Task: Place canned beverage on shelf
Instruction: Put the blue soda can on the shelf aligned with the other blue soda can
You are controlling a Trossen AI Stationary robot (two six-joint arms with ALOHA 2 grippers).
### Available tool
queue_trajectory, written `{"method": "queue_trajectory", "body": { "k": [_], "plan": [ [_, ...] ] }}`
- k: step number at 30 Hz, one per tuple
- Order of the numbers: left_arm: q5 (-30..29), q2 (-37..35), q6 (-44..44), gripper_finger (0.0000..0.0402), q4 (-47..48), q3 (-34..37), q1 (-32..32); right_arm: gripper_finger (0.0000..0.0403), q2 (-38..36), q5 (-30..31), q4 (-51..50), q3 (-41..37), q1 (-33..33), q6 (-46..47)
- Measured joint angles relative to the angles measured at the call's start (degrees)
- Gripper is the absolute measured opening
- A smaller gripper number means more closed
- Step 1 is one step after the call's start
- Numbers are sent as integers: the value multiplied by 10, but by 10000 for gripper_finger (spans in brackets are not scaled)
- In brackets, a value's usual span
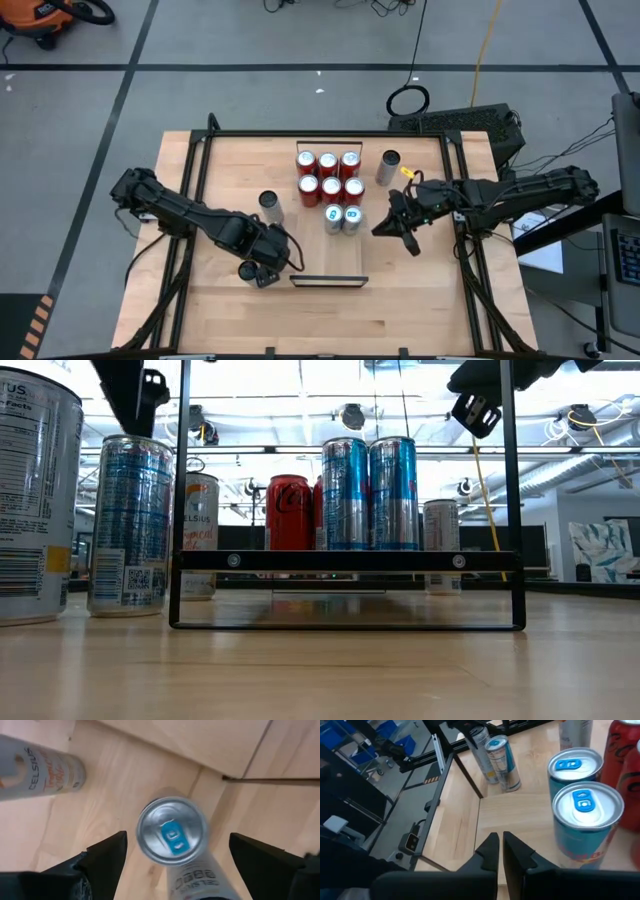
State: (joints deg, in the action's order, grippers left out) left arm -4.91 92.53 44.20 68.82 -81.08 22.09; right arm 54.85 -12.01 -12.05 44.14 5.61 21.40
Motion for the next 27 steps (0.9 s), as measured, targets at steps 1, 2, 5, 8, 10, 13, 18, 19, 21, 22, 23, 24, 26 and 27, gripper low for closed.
{"method": "queue_trajectory", "body": {
  "k": [1, 2, 5, 8, 10, 13, 18, 19, 21, 22, 23, 24, 26, 27],
  "plan": [
    [1, 0, 0, 345, -2, 7, -2, 0, 0, 0, -2, 0, 2, 0],
    [2, 0, -1, 345, -6, 14, -3, 0, 0, 0, -3, 0, 4, 0],
    [2, 0, -3, 345, -19, 26, -8, 0, 0, 0, -3, 0, 7, 0],
    [4, 0, -11, 345, -40, 36, -11, 0, 0, 0, -3, 0, 9, 0],
    [14, 0, -9, 345, -44, 47, -15, 0, 0, 0, -3, 0, 9, 0],
    [24, 0, -6, 345, -50, 66, -20, 0, 0, 0, -3, 0, 9, 0],
    [26, 0, -13, 333, -63, 72, -25, 0, 0, 0, -2, 0, 9, 3],
    [27, 0, -14, 326, -68, 72, -26, 0, 0, 0, -2, 0, 9, 3],
    [27, 0, -17, 309, -77, 72, -26, 0, 0, 0, -2, 0, 9, 3],
    [27, 0, -18, 300, -77, 72, -26, 0, 0, 0, -2, 0, 9, 4],
    [27, 0, -23, 291, -78, 72, -26, 0, 0, 0, -2, 0, 9, 4],
    [27, 0, -26, 282, -83, 72, -26, 0, 0, 0, -2, 0, 9, 4],
    [27, 0, -26, 264, -85, 72, -27, 0, 0, 0, -2, 0, 9, 4],
    [27, 0, -27, 255, -85, 72, -28, 0, 0, 0, -2, 0, 9, 4]
  ]
}}
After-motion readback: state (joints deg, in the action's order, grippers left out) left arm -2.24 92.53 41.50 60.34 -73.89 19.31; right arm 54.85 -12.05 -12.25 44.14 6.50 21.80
